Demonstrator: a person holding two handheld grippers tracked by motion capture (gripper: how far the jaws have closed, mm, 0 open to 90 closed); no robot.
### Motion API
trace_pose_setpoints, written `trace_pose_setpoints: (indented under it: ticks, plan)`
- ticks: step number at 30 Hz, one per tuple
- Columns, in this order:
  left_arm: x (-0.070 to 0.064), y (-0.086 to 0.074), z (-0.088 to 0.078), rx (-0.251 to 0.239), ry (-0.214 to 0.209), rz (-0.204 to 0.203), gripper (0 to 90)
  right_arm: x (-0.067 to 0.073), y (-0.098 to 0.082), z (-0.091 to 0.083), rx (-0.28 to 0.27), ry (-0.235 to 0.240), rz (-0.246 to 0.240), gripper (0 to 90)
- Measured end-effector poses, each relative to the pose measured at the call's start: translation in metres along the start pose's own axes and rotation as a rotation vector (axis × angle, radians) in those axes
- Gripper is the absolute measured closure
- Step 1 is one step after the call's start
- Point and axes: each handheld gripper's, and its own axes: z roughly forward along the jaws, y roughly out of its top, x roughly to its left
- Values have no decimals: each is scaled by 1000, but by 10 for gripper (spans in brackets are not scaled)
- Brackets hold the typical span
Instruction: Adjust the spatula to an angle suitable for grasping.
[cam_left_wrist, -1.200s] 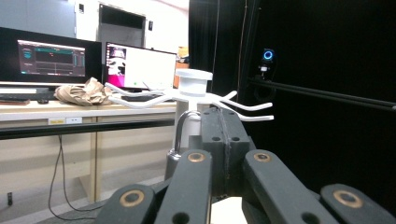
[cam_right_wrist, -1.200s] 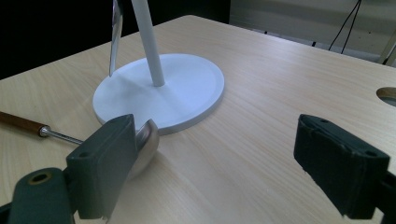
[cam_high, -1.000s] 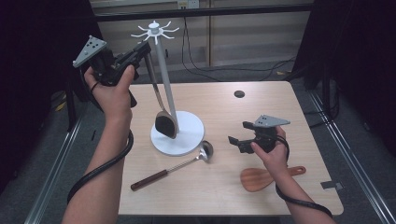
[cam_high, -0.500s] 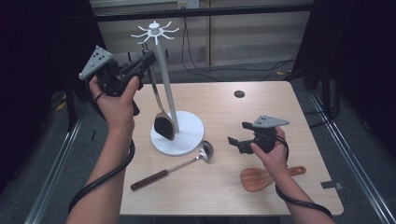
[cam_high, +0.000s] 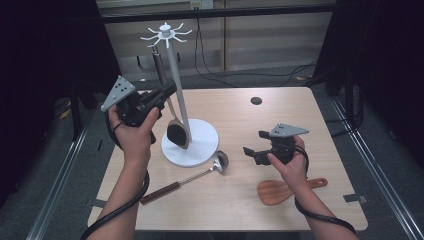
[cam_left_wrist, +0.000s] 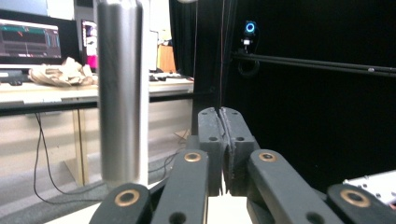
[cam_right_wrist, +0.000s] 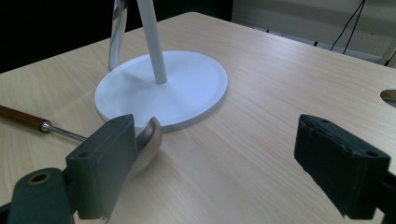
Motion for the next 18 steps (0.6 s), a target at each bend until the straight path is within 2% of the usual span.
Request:
trace_pose_setpoints:
  ticks: [3, 6, 9, 18]
  plan:
    - [-2, -17, -1, 23, -9, -28, 880, 0, 0, 0, 4, -1, 0, 126]
    - [-2, -27, -2, 37, -9, -34, 880, 0, -1, 0, 9, -3, -4, 126]
    - [-3, -43, -2, 60, -14, -50, 880, 0, -1, 0, 4, -5, -7, 126]
    - [-3, -71, -6, 107, -13, -71, 879, 0, -1, -1, 8, -6, -11, 126]
